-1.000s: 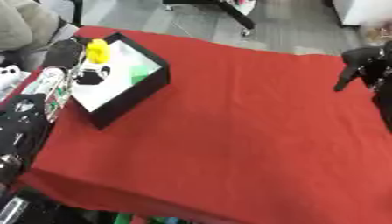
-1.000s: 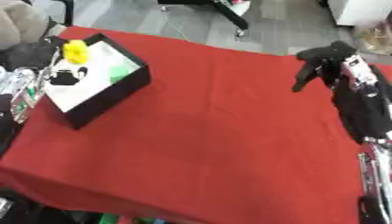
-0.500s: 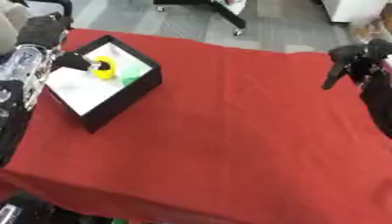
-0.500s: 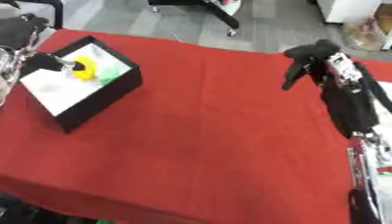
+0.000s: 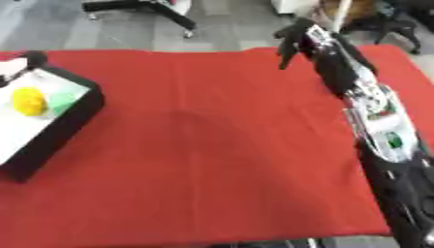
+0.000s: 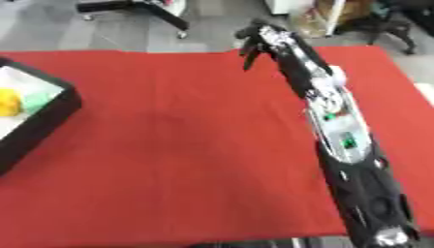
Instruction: Pick up the objects with one hand, pass them to the other hand, and then place them into the box on the other side of the table.
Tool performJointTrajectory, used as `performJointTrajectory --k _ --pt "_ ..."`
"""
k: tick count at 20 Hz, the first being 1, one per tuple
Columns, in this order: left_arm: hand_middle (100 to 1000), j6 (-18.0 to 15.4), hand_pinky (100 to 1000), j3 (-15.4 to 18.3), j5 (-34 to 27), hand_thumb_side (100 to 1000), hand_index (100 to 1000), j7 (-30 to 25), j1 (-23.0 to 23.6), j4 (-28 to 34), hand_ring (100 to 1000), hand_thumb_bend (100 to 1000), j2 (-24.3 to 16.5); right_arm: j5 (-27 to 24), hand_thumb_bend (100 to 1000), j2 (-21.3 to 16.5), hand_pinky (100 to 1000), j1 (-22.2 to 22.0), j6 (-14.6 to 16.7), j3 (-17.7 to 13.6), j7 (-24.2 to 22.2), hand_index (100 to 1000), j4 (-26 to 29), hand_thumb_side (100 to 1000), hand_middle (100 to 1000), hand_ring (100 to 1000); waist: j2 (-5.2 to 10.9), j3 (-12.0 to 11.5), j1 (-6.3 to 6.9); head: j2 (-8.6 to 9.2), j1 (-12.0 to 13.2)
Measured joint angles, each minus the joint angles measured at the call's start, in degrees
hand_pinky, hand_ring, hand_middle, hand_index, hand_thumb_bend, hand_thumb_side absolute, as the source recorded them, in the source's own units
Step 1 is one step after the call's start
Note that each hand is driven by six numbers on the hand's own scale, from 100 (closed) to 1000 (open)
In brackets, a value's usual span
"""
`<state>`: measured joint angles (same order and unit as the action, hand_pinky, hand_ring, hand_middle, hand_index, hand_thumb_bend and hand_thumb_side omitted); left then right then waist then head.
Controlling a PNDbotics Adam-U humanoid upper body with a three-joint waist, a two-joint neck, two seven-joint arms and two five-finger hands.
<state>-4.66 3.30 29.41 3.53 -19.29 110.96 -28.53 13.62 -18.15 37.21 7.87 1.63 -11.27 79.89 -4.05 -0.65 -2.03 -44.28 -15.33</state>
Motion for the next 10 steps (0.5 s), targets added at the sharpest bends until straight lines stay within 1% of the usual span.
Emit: performJointTrajectory --k 2,5,7,8,10 --pt "646 -1.65 701 -1.21 -3.23 724 833 -1.2 1.0 1.6 625 703 2.3 7.64 100 -2.98 981 3.2 3.31 -0.12 0.78 909 -6.56 1000 883 799 -0.24 -0.58 -0.1 0.0 -2.69" --pt "639 -3.68 694 -2.71 -6.19 745 828 -3.54 1.96 2.35 619 690 5.88 20.88 100 -6.12 960 8.23 6.89 -0.51 2.41 938 -17.95 1000 929 867 -0.42 -1.63 -0.08 0.0 -5.21" --pt "635 -4.38 692 -3.32 -7.42 758 826 -4.82 2.35 2.44 617 680 8.16 29.82 100 -7.2 947 11.28 7.6 -1.36 4.76 951 -25.62 1000 948 906 -0.58 -2.33 0.12 0.0 -6.59" --pt "635 -4.59 691 -3.61 -7.93 768 826 -5.37 2.5 2.45 616 674 9.15 34.35 100 -7.51 942 12.65 7.38 -2.0 6.48 955 -29.52 1000 954 918 -0.64 -2.65 0.21 0.0 -7.26" --pt "635 -4.79 691 -4.08 -8.44 783 827 -6.42 2.87 2.46 616 667 10.47 42.27 100 -7.61 935 14.88 5.93 -3.45 10.36 958 -36.46 1000 959 929 -0.65 -3.13 0.33 0.0 -8.42"
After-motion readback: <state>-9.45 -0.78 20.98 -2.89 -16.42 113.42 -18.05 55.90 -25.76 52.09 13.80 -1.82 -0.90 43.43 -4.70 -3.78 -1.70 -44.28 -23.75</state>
